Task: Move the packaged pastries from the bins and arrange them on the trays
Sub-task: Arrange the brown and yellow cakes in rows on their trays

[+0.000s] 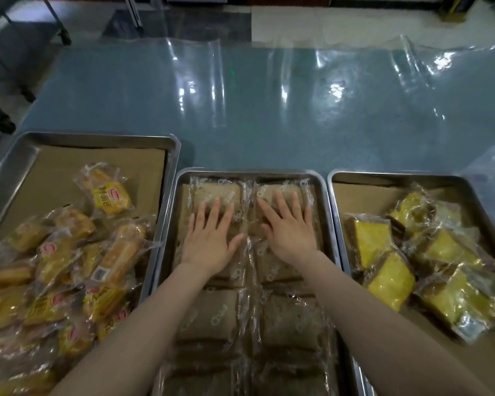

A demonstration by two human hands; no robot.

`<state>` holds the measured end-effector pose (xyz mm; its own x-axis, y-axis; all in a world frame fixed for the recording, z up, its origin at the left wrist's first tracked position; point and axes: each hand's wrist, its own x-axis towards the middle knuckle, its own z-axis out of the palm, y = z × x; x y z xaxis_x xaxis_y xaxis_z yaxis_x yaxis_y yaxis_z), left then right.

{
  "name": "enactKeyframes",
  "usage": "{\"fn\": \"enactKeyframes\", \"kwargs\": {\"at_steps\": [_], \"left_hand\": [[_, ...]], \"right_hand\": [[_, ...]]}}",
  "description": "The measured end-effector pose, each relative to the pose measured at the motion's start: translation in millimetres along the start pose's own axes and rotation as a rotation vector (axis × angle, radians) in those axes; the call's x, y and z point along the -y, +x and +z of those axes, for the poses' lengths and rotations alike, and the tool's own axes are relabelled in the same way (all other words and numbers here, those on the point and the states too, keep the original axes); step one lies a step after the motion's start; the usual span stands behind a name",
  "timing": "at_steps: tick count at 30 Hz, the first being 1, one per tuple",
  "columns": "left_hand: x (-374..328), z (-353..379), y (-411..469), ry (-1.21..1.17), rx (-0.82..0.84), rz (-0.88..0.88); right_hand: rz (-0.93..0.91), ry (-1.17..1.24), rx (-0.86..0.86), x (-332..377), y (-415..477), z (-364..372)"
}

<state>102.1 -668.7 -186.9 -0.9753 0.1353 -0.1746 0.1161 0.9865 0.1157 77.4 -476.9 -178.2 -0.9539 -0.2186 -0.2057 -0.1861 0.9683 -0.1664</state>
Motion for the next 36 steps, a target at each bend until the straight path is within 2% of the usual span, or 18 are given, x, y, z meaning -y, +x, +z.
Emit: {"fn": "enactKeyframes", "kwargs": {"at_steps": [7,11,18,22,26,29,33,36], "left_hand": [[3,-6,-22,0.017,0.003,0.029],[-20,-26,-45,-0.025,-0.045,0.1],[-80,-37,-95,-0.177,-0.084,0.289],[-110,-32,-115,-0.134,-0.066,0.327],[-140,-22,-123,-0.123,-0.061,0.282],[-178,-13,-125,-0.193,-0.082,0.215],[-246,2,-123,-0.304,-0.066,0.144],[-289,16,-109,-0.245,-0.063,0.142]], "right_hand": [[-0.026,-0.049,-0.044,2,-21,-3],[-0.04,0.083,-0.125,-2,-63,-16],[0.097,0.308,-0.333,-59,-162,-22],[0.234,0.323,-0.398,-101,-202,-17],[0.342,0.325,-0.394,-151,-221,-9],[0.359,0.214,-0.381,-190,-224,-7],[0.289,0.098,-0.189,-239,-230,0],[0.172,0.058,-0.216,-264,-235,4]]}}
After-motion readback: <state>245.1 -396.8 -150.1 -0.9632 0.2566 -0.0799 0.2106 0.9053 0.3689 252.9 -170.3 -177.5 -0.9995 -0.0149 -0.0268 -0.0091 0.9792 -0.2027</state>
